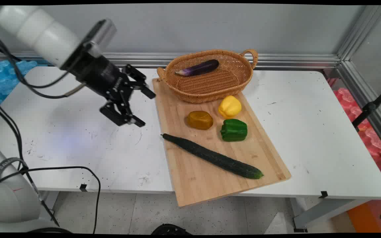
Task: Pick up the cucumber from the cutting board
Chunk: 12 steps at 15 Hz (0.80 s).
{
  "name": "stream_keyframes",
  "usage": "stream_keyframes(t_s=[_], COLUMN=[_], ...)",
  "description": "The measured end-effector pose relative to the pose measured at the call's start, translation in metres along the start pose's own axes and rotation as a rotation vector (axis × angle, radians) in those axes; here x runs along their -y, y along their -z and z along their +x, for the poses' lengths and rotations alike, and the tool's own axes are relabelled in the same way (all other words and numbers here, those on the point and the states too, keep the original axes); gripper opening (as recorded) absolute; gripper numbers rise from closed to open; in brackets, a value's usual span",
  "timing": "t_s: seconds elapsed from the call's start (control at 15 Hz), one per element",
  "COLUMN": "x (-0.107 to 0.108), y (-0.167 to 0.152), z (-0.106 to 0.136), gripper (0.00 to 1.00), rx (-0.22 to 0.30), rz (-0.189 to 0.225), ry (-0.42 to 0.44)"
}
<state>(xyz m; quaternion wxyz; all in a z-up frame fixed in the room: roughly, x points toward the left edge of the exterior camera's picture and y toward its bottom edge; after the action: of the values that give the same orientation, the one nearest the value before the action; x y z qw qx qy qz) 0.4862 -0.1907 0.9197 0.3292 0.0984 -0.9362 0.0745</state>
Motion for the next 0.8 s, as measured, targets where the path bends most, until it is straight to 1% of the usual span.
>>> stream_keyframes(t_s=[0.13, 0.47, 0.53, 0.8], x=[0.005, 0.02, 0.024, 0.033], y=[-0.013, -0.059, -0.072, -0.109], z=[0.004, 0.018, 0.022, 0.031], gripper=[1.0, 1.0, 1.0, 1.0], rx=[0.001, 0.002, 0.003, 0.011], rz=[-0.01, -0.038, -0.046, -0.073], ry=[-0.018, -0.072, -0.085, -0.116])
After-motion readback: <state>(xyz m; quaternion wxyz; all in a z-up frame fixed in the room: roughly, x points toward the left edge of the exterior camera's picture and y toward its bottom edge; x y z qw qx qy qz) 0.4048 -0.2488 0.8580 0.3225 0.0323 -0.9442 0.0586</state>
